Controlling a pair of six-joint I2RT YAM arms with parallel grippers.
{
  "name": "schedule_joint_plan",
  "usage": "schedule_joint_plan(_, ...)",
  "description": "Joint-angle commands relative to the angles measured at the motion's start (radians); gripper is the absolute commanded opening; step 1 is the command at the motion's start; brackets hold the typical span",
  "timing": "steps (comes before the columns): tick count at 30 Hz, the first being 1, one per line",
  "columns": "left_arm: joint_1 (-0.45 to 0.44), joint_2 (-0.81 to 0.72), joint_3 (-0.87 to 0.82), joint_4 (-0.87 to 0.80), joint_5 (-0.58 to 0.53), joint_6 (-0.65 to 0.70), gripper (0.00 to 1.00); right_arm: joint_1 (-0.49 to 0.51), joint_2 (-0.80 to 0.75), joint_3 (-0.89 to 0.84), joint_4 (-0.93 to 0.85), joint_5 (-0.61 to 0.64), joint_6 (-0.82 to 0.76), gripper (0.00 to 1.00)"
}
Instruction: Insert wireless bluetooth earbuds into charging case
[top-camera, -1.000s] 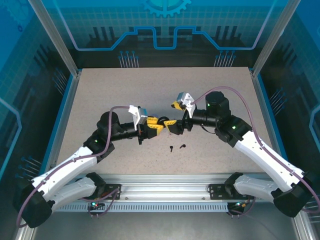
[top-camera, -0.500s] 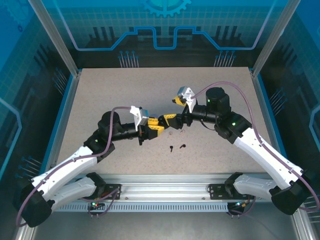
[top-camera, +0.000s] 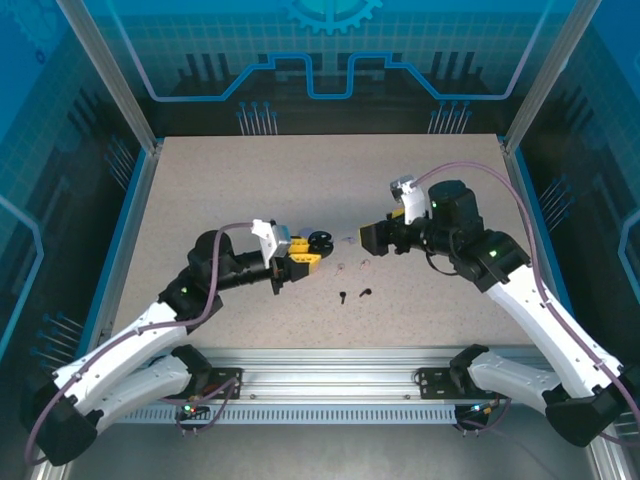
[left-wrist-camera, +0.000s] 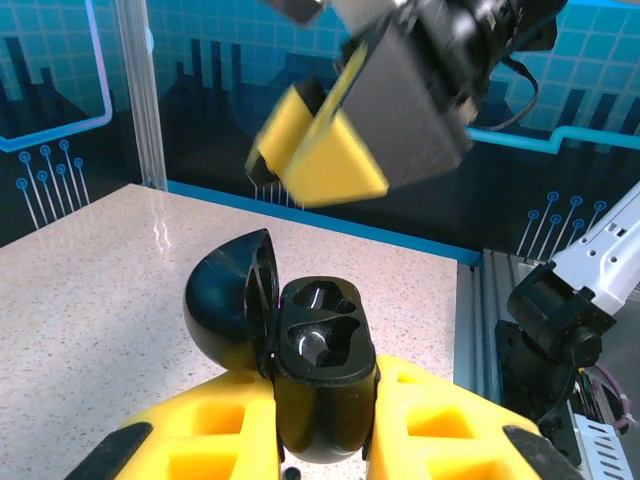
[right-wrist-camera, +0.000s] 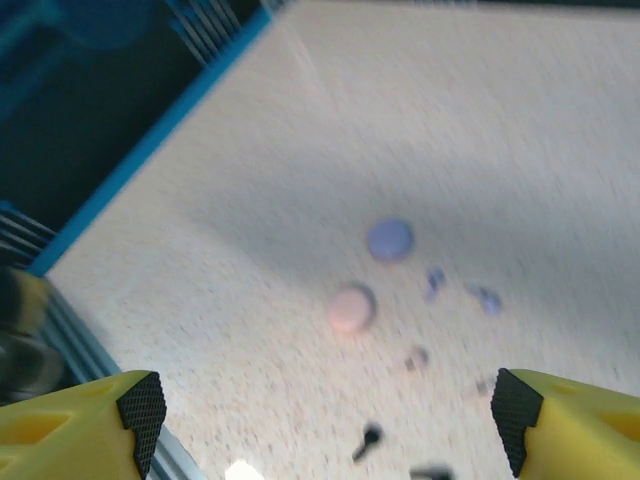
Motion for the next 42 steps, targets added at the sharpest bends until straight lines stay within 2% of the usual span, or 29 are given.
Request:
schedule_joint_plan(1,-0.010,-0.031,-0.011,-0.013,-0.035,0.044,0.05,-0.010,0.006,-0.083,-0.161,0.140,0.256,0.87)
schedule_joint_plan(5,-0.009,-0.036,-0.005,-0.020,-0.036,0.043,0.05,0.005,0.032,-0.246,-0.045,0.134,0.496,0.86)
schedule_joint_plan(8,-0.010,-0.036,-0.004,-0.019,-0.038,0.037,0.05,0.053,0.096,-0.340,0.038,0.170,0.599,0.84)
schedule_joint_plan(12,-0.010,-0.036,0.000,-0.019,-0.038,0.032,0.05,0.117,0.221,-0.337,0.059,0.263,0.658,0.81)
schedule_joint_plan(17,-0.011,-0.038,0.004,-0.032,-0.039,0.023,0.05,0.178,0.349,-0.309,0.079,0.321,0.755,0.78)
schedule_joint_plan(21,-0.013,-0.041,0.008,-0.041,-0.040,0.020,0.04,0.217,0.422,-0.269,0.023,0.381,0.851,0.75)
schedule_joint_plan(24,-0.014,-0.044,0.006,-0.043,-0.047,0.023,0.04,0.231,0.479,-0.227,-0.006,0.394,0.905,0.68)
schedule_joint_plan(34,-0.015,-0.053,0.015,-0.061,-0.048,0.023,0.05,0.250,0.607,-0.149,-0.022,0.366,0.948,0.59)
schedule_joint_plan(42,-0.016,-0.067,0.015,-0.076,-0.054,0.029,0.05,0.245,0.649,-0.140,-0.017,0.353,0.949,0.58)
